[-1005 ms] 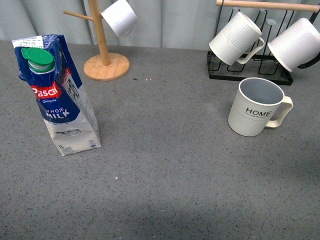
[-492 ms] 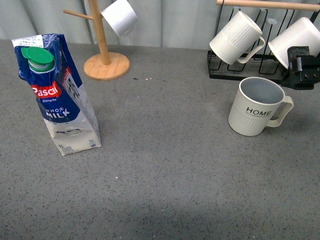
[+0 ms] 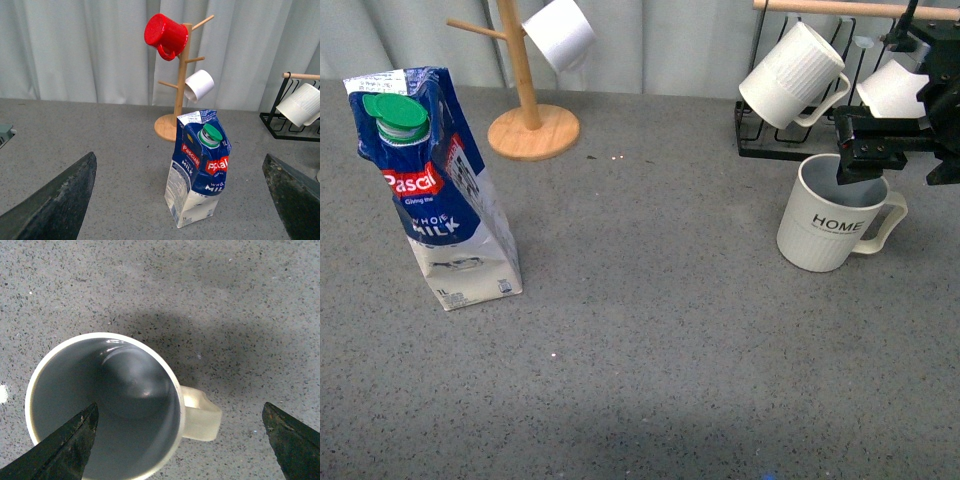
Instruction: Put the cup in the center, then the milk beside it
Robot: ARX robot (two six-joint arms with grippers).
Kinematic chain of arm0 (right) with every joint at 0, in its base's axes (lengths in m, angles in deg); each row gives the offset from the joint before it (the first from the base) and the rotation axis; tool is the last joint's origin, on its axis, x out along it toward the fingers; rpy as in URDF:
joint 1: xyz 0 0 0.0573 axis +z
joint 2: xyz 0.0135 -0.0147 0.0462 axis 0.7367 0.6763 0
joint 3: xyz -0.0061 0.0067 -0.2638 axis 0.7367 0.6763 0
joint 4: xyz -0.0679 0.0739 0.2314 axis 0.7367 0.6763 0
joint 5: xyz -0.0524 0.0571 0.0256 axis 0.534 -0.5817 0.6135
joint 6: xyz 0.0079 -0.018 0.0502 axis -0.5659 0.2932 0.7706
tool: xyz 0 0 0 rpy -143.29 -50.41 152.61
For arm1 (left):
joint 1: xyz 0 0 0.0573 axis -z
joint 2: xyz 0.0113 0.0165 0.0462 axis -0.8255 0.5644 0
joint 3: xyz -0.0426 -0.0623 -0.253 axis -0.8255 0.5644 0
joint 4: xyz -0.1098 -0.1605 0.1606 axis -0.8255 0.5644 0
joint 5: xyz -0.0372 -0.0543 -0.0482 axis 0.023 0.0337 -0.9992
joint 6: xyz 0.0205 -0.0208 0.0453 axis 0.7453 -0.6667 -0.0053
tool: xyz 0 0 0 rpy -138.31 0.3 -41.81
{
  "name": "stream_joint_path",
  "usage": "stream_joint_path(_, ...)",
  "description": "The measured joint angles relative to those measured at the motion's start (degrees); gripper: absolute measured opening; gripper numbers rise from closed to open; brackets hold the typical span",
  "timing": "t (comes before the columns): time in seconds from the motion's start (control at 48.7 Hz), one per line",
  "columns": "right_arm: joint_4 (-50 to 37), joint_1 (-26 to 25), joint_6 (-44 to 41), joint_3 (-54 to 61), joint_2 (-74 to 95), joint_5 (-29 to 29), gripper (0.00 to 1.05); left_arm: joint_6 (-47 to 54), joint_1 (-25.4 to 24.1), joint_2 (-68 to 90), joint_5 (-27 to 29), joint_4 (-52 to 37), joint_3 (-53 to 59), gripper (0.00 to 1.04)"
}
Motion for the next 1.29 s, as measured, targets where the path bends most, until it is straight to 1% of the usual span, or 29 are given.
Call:
stream_joint_path(0.328,1.7,1.7,1.5,-3.4,2.1,-0.2,0.94,0.0,0.0,0.0,0.0,0.0,0.0,0.98)
stream_joint_path(0.41,2.4,1.8,1.6,-3.6,2.2,0.5,0.79,0.0,0.0,0.0,0.0,0.0,0.0,0.98)
stream_joint_path(0.451,2.6,1.9,1.7,-3.6,2.2,0.7,0.73,0.0,0.0,0.0,0.0,0.0,0.0,0.98)
stream_joint_path(0.472,2.9,1.9,1.7,-3.6,2.3,0.7,0.68,0.0,0.0,0.0,0.0,0.0,0.0,0.98)
stream_joint_path(0.533,3.3,1.9,1.9,-3.6,2.4,0.9,0.57,0.0,0.0,0.0,0.0,0.0,0.0,0.98)
stream_joint_path(0.554,3.4,1.9,1.9,-3.6,2.4,0.9,0.52,0.0,0.0,0.0,0.0,0.0,0.0,0.98)
stream_joint_path(0.616,3.6,1.9,2.1,-3.6,2.5,0.9,0.41,0.0,0.0,0.0,0.0,0.0,0.0,0.98)
stream_joint_path(0.698,4.1,1.9,2.6,-3.6,2.5,1.2,0.24,0.0,0.0,0.0,0.0,0.0,0.0,0.98)
stream_joint_path(0.821,4.2,1.9,3.2,-3.6,2.5,1.9,0.01,0.0,0.0,0.0,0.0,0.0,0.0,0.98)
stream_joint_path(0.985,4.3,1.8,3.7,-3.7,2.4,1.6,0.01,0.0,0.0,0.0,0.0,0.0,0.0,0.98)
stream_joint_path(1.067,4.4,2.0,4.1,-3.6,2.0,0.3,0.01,0.0,0.0,0.0,0.0,0.0,0.0,0.98)
stream_joint_path(1.293,5.2,5.2,5.6,-3.7,0.2,-2.7,0.01,0.0,0.0,0.0,0.0,0.0,0.0,0.98)
